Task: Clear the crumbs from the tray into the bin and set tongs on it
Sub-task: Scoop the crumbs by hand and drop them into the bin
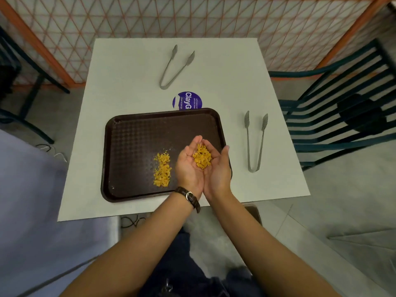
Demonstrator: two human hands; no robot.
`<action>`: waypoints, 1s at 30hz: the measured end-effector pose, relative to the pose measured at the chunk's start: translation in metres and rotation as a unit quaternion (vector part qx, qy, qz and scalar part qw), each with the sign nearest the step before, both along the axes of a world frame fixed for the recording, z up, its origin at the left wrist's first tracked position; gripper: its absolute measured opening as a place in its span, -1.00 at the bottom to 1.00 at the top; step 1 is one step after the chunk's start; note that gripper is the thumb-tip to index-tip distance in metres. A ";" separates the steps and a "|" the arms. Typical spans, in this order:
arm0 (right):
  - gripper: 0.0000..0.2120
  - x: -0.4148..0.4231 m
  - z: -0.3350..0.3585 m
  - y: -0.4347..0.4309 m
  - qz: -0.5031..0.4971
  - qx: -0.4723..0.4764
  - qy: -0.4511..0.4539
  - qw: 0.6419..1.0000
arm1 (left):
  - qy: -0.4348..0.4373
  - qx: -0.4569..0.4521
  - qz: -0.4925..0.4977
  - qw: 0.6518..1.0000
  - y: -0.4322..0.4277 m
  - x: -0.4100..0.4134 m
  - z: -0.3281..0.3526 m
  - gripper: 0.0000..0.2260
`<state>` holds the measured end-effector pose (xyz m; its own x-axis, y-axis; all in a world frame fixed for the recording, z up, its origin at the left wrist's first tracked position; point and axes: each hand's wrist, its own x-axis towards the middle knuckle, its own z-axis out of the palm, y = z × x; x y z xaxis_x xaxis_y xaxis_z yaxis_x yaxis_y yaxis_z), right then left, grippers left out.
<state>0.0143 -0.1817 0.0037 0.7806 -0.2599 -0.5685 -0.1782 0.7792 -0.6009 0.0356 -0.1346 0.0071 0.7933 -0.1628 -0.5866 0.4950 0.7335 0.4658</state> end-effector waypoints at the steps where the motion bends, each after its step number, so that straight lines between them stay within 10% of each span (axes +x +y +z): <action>1: -0.39 -0.012 0.001 -0.011 0.003 -0.004 -0.003 1.000 | -0.003 -0.001 0.002 1.000 -0.011 -0.013 0.001 -0.61; 17: -0.44 -0.228 -0.074 -0.181 0.067 -0.010 0.074 0.995 | 0.115 -0.003 0.079 0.990 -0.177 -0.232 -0.064 -0.64; 30: -0.34 -0.221 -0.340 -0.224 -0.020 0.033 0.213 0.976 | 0.229 0.085 -0.018 0.970 -0.228 -0.222 -0.324 -0.72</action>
